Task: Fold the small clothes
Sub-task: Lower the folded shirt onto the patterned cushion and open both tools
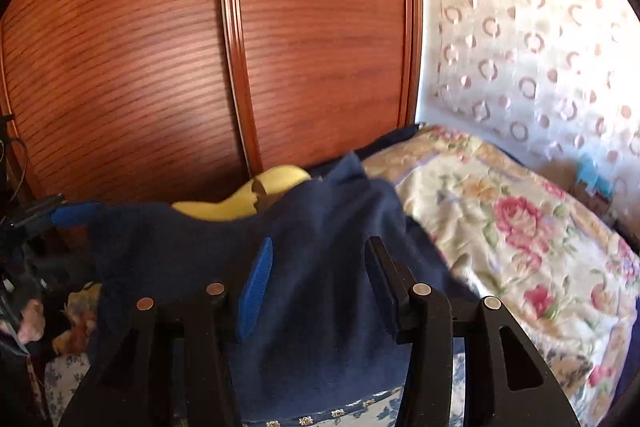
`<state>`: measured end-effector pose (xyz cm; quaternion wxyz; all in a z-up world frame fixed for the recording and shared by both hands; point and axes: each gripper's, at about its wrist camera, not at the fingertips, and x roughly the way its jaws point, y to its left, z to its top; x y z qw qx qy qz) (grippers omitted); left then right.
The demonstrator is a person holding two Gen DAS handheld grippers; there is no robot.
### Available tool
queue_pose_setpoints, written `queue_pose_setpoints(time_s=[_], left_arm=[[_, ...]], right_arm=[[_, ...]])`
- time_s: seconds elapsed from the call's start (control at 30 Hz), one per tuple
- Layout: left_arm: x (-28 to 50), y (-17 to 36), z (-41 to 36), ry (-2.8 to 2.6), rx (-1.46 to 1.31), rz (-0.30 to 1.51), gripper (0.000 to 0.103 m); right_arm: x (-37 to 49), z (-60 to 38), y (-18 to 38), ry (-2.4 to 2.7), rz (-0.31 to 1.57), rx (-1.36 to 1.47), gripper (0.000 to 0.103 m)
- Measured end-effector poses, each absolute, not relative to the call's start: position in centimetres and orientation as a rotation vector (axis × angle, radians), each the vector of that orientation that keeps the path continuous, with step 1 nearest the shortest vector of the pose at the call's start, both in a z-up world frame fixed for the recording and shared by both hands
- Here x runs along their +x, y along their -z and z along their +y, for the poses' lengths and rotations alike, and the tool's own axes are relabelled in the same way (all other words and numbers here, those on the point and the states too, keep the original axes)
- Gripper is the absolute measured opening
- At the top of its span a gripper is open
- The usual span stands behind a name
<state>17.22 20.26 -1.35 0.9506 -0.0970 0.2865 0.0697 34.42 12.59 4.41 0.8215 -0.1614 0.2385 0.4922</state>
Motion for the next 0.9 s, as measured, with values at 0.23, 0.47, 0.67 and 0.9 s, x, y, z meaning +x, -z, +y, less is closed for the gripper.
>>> queue_pose_setpoints(time_s=[0.23,0.47,0.67,0.9], left_arm=[[17.7,5.4,21.8,-0.213,-0.213,0.707,0.07],[16.7,4.4,20.9,-0.224,-0.186,0.678,0.071],[15.0,2.7,19.7,-0.206,-0.155,0.623,0.078],[12.9,0.1,16.9,-0.162,-0.125,0.548,0.088]], right_arm=[[38.5,13.5,-2.7,-0.988,0.569,-0.353,0.05],[37.6,13.8,-3.3,-0.973,0.557,-0.301,0.05],[34.4,10.8,-3.9,-0.933,0.524,-0.259,0.052],[28.7,6.0,-5.6,-0.903,0.488,-0.217,0.053]])
